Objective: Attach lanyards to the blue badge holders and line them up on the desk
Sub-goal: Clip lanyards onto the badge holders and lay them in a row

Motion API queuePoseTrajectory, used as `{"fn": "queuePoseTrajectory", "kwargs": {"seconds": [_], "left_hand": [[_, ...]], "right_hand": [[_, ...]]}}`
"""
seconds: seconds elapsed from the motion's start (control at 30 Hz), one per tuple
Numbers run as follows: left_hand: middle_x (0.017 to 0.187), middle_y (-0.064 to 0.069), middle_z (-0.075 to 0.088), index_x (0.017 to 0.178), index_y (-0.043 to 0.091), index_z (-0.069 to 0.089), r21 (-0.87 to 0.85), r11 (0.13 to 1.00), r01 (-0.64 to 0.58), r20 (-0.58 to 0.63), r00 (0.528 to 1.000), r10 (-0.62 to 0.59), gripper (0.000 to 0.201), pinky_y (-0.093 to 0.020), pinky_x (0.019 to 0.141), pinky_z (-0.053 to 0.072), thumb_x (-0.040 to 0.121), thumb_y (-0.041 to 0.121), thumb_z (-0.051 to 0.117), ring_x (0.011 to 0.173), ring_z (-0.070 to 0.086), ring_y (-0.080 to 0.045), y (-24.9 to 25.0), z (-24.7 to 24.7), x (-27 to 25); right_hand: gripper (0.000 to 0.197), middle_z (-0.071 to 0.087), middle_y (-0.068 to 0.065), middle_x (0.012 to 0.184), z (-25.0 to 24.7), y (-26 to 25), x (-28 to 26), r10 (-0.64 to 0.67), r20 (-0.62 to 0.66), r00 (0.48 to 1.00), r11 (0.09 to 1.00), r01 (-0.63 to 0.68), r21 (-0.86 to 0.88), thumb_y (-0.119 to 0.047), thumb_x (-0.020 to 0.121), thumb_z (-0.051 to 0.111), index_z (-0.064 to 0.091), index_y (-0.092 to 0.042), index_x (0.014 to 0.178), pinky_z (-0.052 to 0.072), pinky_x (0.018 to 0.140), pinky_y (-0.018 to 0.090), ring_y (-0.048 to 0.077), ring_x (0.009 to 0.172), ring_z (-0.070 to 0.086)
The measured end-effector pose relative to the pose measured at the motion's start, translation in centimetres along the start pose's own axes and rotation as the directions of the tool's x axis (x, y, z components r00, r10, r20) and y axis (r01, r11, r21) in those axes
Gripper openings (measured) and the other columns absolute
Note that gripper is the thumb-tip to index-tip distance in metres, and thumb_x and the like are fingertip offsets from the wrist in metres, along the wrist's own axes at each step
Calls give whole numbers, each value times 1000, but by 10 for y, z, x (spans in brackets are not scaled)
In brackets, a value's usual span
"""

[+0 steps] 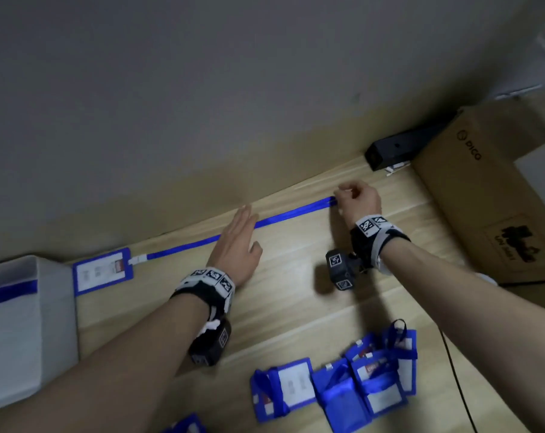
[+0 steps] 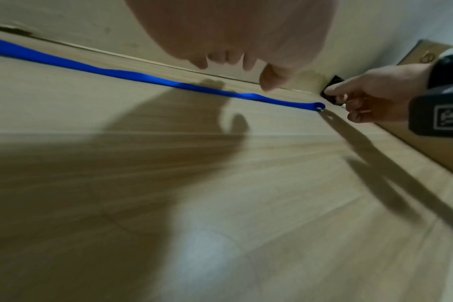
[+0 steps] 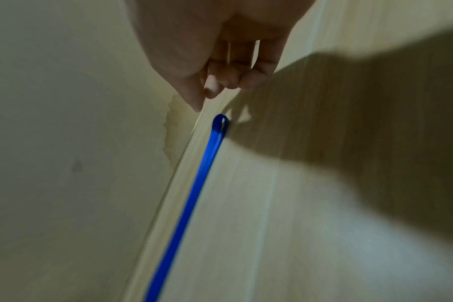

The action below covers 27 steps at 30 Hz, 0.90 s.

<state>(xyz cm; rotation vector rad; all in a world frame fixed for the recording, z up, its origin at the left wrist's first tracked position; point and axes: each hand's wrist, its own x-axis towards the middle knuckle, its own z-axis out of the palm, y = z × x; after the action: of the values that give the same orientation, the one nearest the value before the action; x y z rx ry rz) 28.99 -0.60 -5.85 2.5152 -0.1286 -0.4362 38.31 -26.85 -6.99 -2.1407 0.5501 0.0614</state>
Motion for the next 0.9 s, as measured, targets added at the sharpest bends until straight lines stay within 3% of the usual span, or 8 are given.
{"fn": "queuePoseTrajectory", "kwargs": {"seconds": [0.07, 0.2, 0.3, 0.43, 0.53, 0.63, 0.7, 0.9], "left_hand": [[162, -4, 20, 150, 9, 34, -68, 998, -18, -95, 995, 11, 59, -24, 120, 11, 92, 8, 48, 150, 16, -16, 7, -5, -10], [135, -2, 53, 130, 13, 56, -101, 991, -87, -129, 989, 74, 45, -31, 105, 39, 86, 6, 49, 123, 51, -21, 15, -9, -39], [111, 2, 63, 110, 18, 65, -122, 992, 6, -87, 996, -17, 26, -32, 90, 46, 89, 13, 52, 100, 60, -20, 22, -5, -72], [100, 3, 70, 96, 26, 68, -91, 959, 268, 157, 955, -252, 22, -34, 86, 51, 84, 35, 52, 97, 63, -24, 23, 8, -122], [103, 2, 70, 95, 25, 68, -46, 942, 333, 251, 916, -312, 26, -32, 86, 50, 81, 41, 53, 100, 63, -24, 23, 23, -162], [108, -2, 68, 101, 25, 65, -2, 936, 353, 247, 907, -342, 22, -32, 83, 48, 84, 35, 55, 103, 61, -27, 26, 37, -189], [107, -1, 67, 100, 25, 62, -32, 926, 377, 199, 910, -364, 19, -34, 84, 50, 84, 31, 54, 102, 61, -28, 26, 41, -203], [121, 4, 62, 112, 25, 61, -91, 895, 438, 30, 899, -437, 30, -34, 90, 48, 86, 19, 49, 110, 59, -25, 4, 31, -243]], "right_hand": [[6, 71, 0, 79, -4, -4, -11, -1, -7, 1000, 996, 1, 91, -27, 79, 62, 67, -29, 76, 57, 77, 38, 24, 77, 68], [8, 71, 4, 77, -9, -14, -42, -85, 189, 978, 993, 67, 100, -27, 74, 62, 68, -28, 70, 56, 74, 40, 21, 71, 64], [11, 69, -1, 75, -10, -16, -89, -174, 454, 874, 981, 196, -1, -16, 81, 66, 68, -25, 75, 52, 73, 31, 15, 68, 61], [19, 73, 2, 79, -14, -13, -159, -218, 694, 686, 936, 347, -49, -12, 84, 65, 68, -28, 74, 53, 77, 36, 15, 71, 63], [9, 72, -11, 78, -15, -11, -211, -189, 786, 589, 882, 454, -129, -24, 82, 62, 70, -27, 78, 54, 75, 28, 8, 76, 66], [10, 66, -11, 87, -13, -7, -257, -285, 804, 522, 723, 668, -177, -28, 81, 61, 69, -28, 85, 47, 75, 30, 14, 91, 60], [16, 65, -7, 95, -7, -1, -279, -315, 795, 518, 697, 695, -176, -19, 81, 60, 69, -27, 93, 44, 78, 30, 16, 97, 54], [22, 64, -6, 99, 17, 11, -319, -267, 751, 604, 775, 598, -205, -12, 84, 59, 68, -21, 102, 40, 78, 27, 16, 102, 52]]}}
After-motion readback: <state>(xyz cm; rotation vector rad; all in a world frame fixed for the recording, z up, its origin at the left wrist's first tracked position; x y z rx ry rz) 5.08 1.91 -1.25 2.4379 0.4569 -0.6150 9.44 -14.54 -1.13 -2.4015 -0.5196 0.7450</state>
